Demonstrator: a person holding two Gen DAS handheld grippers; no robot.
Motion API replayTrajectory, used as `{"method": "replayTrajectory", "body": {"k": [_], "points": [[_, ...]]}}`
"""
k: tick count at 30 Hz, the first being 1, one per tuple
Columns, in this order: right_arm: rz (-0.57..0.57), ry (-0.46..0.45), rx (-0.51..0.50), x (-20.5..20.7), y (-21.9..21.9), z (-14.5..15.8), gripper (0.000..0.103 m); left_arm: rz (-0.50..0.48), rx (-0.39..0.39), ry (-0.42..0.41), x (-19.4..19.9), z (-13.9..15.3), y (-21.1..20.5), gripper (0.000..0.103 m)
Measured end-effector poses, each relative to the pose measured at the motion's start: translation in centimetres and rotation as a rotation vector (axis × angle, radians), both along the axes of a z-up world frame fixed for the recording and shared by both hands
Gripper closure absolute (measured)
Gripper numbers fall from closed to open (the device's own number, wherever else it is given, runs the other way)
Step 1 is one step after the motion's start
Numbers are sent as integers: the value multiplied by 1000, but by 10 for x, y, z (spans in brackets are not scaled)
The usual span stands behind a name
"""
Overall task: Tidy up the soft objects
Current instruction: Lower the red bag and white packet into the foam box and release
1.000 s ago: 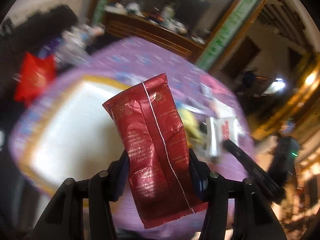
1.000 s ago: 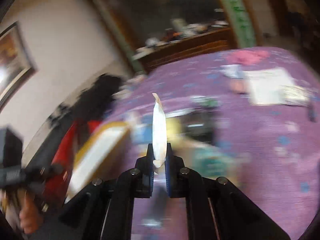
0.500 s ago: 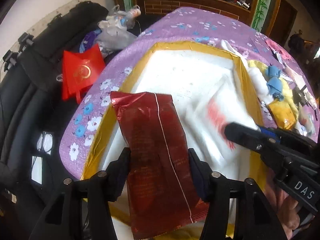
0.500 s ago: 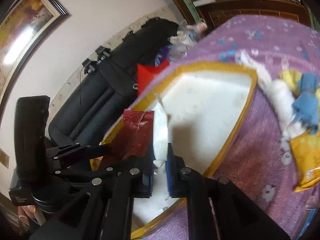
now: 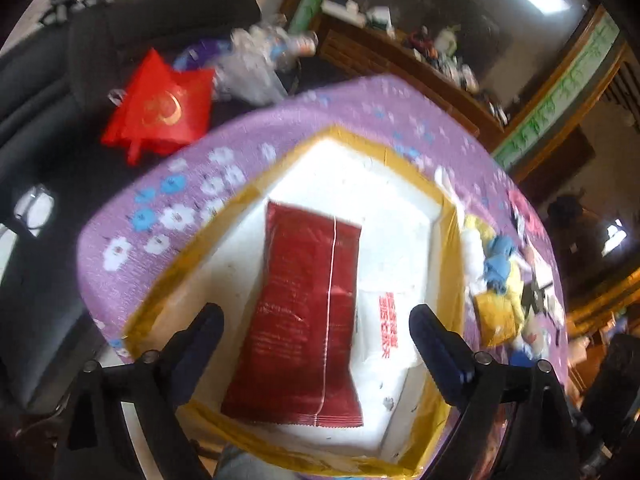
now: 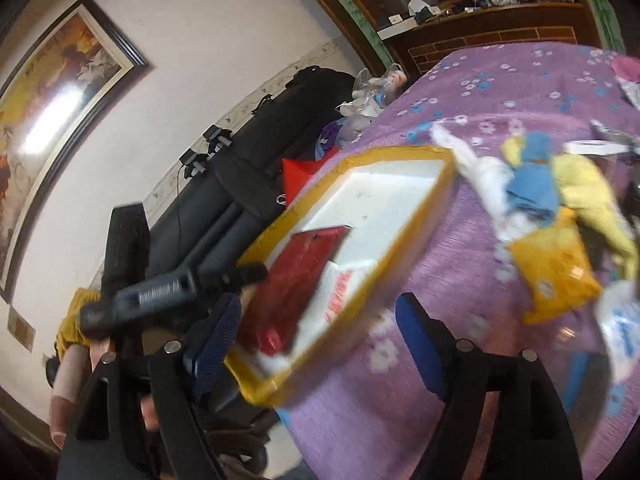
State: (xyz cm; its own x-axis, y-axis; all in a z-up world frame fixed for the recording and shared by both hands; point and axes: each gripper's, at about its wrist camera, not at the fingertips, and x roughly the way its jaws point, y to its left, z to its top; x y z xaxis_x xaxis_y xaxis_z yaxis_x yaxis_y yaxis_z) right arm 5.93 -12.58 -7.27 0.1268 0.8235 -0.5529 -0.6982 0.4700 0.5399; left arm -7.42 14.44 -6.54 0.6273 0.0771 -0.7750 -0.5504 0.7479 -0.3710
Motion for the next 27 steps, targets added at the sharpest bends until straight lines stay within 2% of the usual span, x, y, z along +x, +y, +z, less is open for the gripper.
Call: {"method": "replayTrajectory", "body": {"k": [5,8,10,13,16,19,21,24,27], "points": [[-77,-22,19,-6,-65,-2,24,-36,99,-133,-7,40,-41,7],[-160,-6,17,-1,-104,-10,24,-120,139,-161,3,55,-77,7],[-219,16,-8,3,-125,-19,24,-221,157,-161,13,55,-106,7],[-289,43,-55,9,-140,-35,24,-321,158,-127,31,44,-137,7],[-307,70,-80,12,-140,-46,25,-371,112,-93,45,32,-156,7],[-377,27,-94,18,-149,-36,27,-463,43,-29,59,14,-181,7],[-413,-1,-91,27,-160,-25,27,-521,24,14,65,2,-199,7],[-461,-28,-119,54,-175,-15,26,-617,52,57,78,-9,-232,7],[-461,42,-125,88,-179,-19,25,-670,80,90,98,-20,-261,7]]}}
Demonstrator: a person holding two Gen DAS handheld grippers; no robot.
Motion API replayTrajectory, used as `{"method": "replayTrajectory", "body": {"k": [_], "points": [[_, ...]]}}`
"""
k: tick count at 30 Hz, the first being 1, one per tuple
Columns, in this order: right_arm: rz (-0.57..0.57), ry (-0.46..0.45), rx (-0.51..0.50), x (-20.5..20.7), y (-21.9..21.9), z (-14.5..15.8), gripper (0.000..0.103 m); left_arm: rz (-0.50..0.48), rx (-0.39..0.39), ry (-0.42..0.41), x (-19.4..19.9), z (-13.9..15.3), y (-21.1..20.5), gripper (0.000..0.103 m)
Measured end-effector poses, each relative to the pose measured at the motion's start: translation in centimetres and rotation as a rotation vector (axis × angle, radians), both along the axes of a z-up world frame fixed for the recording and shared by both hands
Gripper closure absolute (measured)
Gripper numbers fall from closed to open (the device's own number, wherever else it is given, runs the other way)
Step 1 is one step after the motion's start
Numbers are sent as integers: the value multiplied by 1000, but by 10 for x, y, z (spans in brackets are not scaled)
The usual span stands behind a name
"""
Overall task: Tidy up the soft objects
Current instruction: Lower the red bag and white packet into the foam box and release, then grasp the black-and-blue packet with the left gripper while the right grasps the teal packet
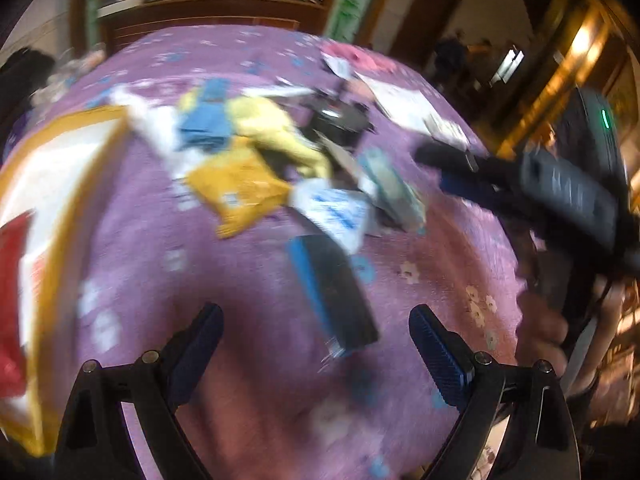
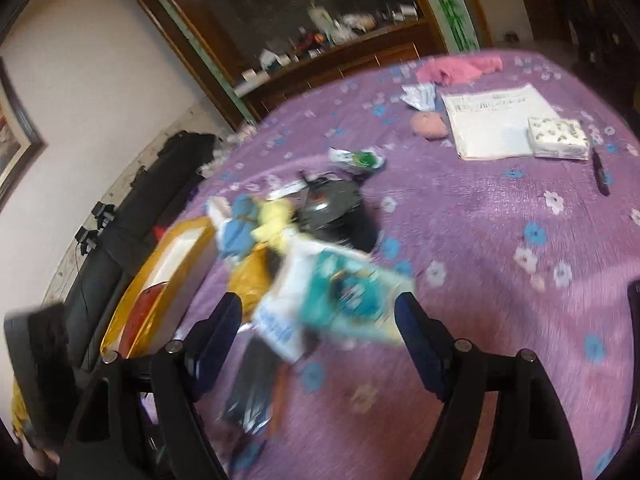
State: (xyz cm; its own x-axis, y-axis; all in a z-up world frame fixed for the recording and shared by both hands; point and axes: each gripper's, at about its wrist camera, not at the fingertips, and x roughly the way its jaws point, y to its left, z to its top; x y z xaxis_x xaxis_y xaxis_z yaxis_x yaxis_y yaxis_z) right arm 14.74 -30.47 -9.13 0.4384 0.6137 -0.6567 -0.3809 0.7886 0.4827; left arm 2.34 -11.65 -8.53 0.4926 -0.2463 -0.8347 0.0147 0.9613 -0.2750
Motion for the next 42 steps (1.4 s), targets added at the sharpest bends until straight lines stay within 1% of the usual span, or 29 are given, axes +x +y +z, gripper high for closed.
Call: {"method": "replayTrajectory", "body": {"k": [1,2,3,4,5,6,9,12,14,16,17,19,21,23,25,26,27,28,29,30,32,33,35,36,39,42], "points": [[9,17,27,10,0,-3,24,11,29,17,7,-6,-8,8],[24,37,45,18,0,-7,22,19,56,28,11,-11,-13,19],[18,69,59,28,0,-15,22,24,95,45,16,-17,-18,30],[8,85,63,33,3,-19,21,27,134,76,18,-24,-22,44],[1,110,63,36,3,-27,21,33,166,40,14,-22,-26,58],[-3,154,71,38,2,-36,21,29,166,38,10,-21,-26,65],[49,188,101,28,1,-44,21,38,107,33,-7,-17,-17,68],[121,219,131,5,4,-48,21,81,87,3,-27,-12,-2,69],[112,190,112,-6,4,-42,21,112,49,-6,-35,-10,11,69],[112,148,96,-12,5,-32,21,144,25,8,-39,-12,22,69],[117,147,95,-12,6,-31,18,152,16,16,-40,-13,24,69],[115,175,96,-11,11,-36,17,159,-3,22,-41,-12,29,69],[88,193,50,-15,18,-41,17,165,-12,11,-39,-13,36,69],[79,157,27,-22,21,-41,17,172,-12,9,-40,-13,38,69],[43,126,-15,-31,23,-41,18,167,-19,20,-37,-14,41,69],[30,110,-43,-37,24,-40,21,162,-23,18,-36,-13,41,69],[17,97,-71,-42,24,-40,32,160,-26,13,-37,-13,41,69],[8,85,-93,-47,25,-40,40,159,-31,5,-37,-12,42,69],[14,82,-98,-51,26,-41,52,160,-34,0,-34,-12,42,69],[27,77,-102,-54,26,-42,62,161,-36,2,-34,-13,41,69],[25,60,-108,-58,25,-45,70,155,-42,10,-35,-14,41,69],[27,68,-90,-58,23,-45,80,151,-44,10,-36,-14,41,69],[39,75,-54,-58,21,-43,85,154,-52,1,-35,-13,42,69],[39,64,-55,-59,21,-41,87,157,-55,-3,-36,-12,43,69],[48,51,-14,-64,19,-33,91,164,-59,-15,-38,-8,46,69],[86,17,44,-72,22,-18,91,186,-86,-42,-41,-1,56,69]]}}
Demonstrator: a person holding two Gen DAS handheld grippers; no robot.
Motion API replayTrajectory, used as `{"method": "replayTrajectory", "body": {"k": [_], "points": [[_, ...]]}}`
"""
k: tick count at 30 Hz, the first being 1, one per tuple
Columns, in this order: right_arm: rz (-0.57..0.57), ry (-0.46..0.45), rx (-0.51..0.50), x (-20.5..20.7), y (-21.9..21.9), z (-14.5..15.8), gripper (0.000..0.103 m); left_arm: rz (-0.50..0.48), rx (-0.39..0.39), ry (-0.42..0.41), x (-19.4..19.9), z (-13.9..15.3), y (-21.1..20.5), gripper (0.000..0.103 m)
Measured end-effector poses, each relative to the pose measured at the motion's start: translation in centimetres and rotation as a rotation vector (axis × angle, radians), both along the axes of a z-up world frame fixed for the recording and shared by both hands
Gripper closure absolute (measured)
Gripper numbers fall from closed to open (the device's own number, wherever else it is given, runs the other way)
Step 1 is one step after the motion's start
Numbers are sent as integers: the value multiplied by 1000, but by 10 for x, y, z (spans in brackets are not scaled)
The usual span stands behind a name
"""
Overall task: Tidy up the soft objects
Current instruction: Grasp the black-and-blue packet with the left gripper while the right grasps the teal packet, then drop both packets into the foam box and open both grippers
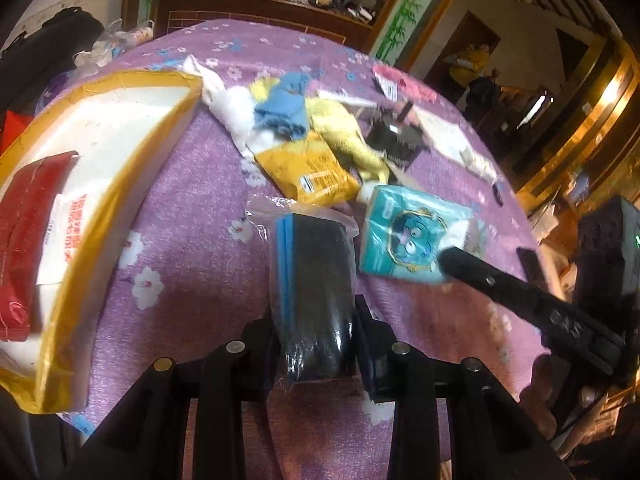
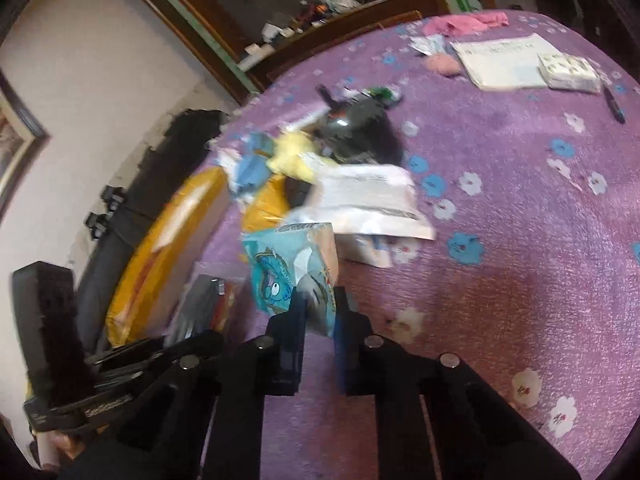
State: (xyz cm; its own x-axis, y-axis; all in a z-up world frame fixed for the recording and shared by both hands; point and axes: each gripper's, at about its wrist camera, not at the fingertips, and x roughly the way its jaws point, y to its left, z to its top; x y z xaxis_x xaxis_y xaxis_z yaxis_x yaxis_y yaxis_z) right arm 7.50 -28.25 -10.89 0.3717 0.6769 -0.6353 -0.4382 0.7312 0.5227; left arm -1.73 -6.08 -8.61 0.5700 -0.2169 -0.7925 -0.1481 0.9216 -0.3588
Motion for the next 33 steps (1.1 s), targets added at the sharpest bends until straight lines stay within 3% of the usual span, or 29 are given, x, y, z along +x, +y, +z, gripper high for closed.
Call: {"method": "replayTrajectory", "body": {"k": [6,13,16,23,26,27,28,29,33], "points": [[70,-46,90,-5,18,30,91,105,-26,-85,-18,34,39,69],[240,-34,190,-2,95,52,91,260,72,-132,-33,71,110,69],[286,-16,183,5,143,57,91,322,157,-86,-25,66,143,69],[279,30,-28,33,243,31,91,385,117,-3,3,27,210,68],[310,49,-36,38,257,19,87,392,81,36,13,10,224,65],[312,58,-17,39,258,16,85,387,74,40,18,7,226,61],[316,68,3,41,257,12,80,384,68,49,21,3,225,47],[319,72,19,40,250,10,66,393,62,58,24,1,226,37],[316,27,98,28,225,24,35,432,59,3,10,13,216,25]]}}
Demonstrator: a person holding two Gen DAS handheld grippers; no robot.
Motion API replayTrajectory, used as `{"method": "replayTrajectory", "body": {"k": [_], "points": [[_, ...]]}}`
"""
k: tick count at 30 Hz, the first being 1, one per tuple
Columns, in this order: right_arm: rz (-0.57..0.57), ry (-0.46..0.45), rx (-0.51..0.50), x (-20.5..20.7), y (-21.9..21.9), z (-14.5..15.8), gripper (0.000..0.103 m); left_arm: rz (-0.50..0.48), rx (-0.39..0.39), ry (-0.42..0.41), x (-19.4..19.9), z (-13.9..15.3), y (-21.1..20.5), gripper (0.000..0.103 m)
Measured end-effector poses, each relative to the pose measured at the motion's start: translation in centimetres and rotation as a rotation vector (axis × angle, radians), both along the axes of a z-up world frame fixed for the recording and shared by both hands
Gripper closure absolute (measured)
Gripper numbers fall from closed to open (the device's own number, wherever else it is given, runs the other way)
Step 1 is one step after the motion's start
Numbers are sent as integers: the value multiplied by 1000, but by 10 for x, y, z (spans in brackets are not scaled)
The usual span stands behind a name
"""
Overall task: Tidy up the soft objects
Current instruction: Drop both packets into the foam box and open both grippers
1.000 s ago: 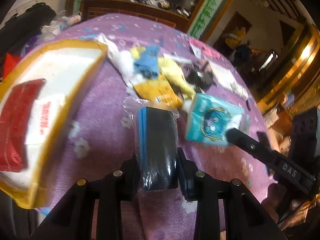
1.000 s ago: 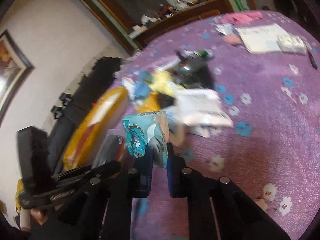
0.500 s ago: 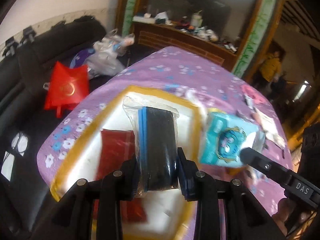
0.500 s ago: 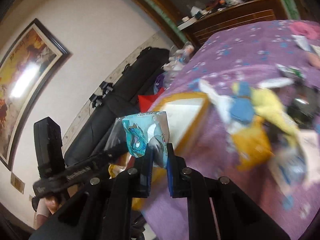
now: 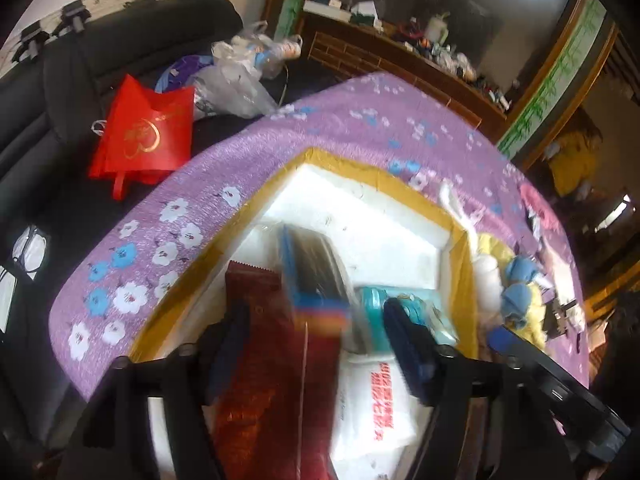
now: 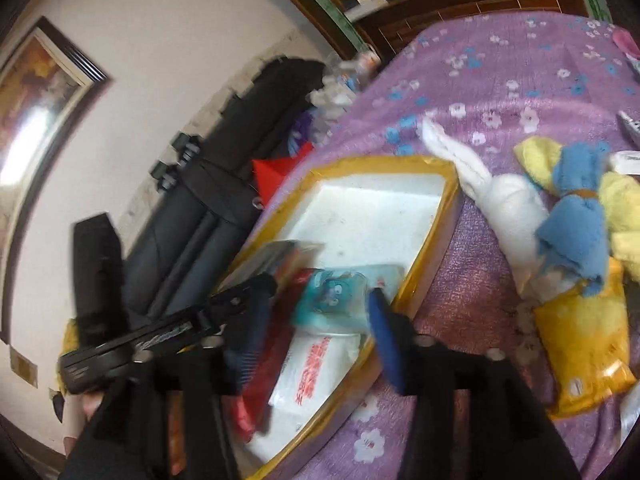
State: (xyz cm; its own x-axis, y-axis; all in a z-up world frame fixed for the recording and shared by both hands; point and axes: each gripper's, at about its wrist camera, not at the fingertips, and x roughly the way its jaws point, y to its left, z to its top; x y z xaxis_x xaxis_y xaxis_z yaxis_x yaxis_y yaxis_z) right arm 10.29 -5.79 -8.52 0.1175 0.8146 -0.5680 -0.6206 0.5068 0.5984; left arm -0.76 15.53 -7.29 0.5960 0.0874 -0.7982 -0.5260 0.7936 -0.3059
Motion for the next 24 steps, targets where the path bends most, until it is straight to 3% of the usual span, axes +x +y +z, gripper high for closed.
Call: {"method": "replayTrajectory", "body": {"k": [3,6,9,13,16,19,22,24], "points": [[2,-59,64,-18,-40,18,26,-14,38,-82,-19,21,-22,15],[-25,-104,113,-27,-89,26,17,-97,60,-155,-34,39,-62,9],[-94,-78,99,-17,-138,23,15,-229,54,-168,-31,46,-110,7],[-269,-46,64,16,-206,18,15,-385,71,-140,-13,44,-164,7],[-386,-1,-52,51,-227,2,16,-452,113,-129,-4,42,-196,7],[-385,72,-104,78,-229,-26,16,-497,147,-111,2,39,-218,7],[-344,124,-118,78,-225,-46,16,-509,145,-93,4,35,-227,7],[-331,99,-139,74,-224,-49,16,-511,136,-82,7,32,-229,7]]}}
